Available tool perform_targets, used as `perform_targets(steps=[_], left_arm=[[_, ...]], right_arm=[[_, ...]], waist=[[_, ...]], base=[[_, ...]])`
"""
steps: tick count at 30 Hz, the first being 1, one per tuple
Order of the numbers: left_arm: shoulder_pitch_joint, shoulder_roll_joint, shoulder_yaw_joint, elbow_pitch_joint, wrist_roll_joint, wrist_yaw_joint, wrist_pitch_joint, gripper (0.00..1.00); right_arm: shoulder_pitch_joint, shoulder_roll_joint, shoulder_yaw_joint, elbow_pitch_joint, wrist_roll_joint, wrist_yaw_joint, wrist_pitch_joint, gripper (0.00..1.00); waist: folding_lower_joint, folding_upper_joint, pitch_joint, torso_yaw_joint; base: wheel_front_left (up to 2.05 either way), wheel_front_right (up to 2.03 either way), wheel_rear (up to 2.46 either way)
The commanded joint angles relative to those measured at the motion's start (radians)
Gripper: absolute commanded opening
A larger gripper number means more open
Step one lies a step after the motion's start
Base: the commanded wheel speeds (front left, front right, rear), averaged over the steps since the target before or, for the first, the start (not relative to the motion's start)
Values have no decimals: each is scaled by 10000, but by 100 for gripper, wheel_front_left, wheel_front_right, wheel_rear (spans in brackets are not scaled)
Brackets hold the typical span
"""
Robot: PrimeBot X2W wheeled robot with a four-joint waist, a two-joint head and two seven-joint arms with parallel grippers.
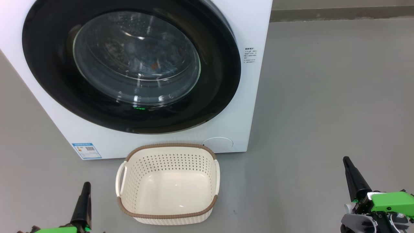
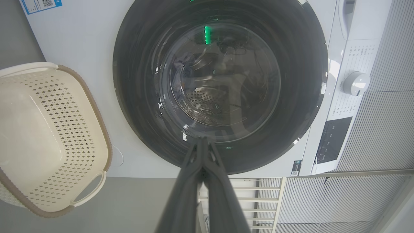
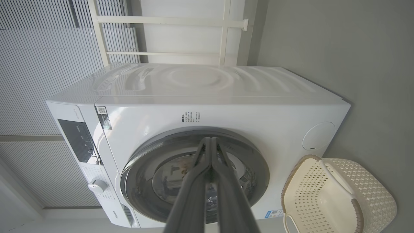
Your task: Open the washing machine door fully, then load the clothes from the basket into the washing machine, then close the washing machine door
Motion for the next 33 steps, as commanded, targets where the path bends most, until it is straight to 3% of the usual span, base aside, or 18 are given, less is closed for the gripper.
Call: perform_targets(steps=[1, 33], left_arm=[[-422, 95, 267, -312, -81, 6, 60, 0], [-422, 95, 267, -312, -81, 6, 60, 0]], right_arm=[[-437, -81, 177, -295, 36, 2, 51, 0], [-437, -81, 176, -295, 35, 2, 52, 0]], waist=[[0, 0, 0, 0], [0, 0, 0, 0]], base=[[0, 0, 0], [0, 0, 0]])
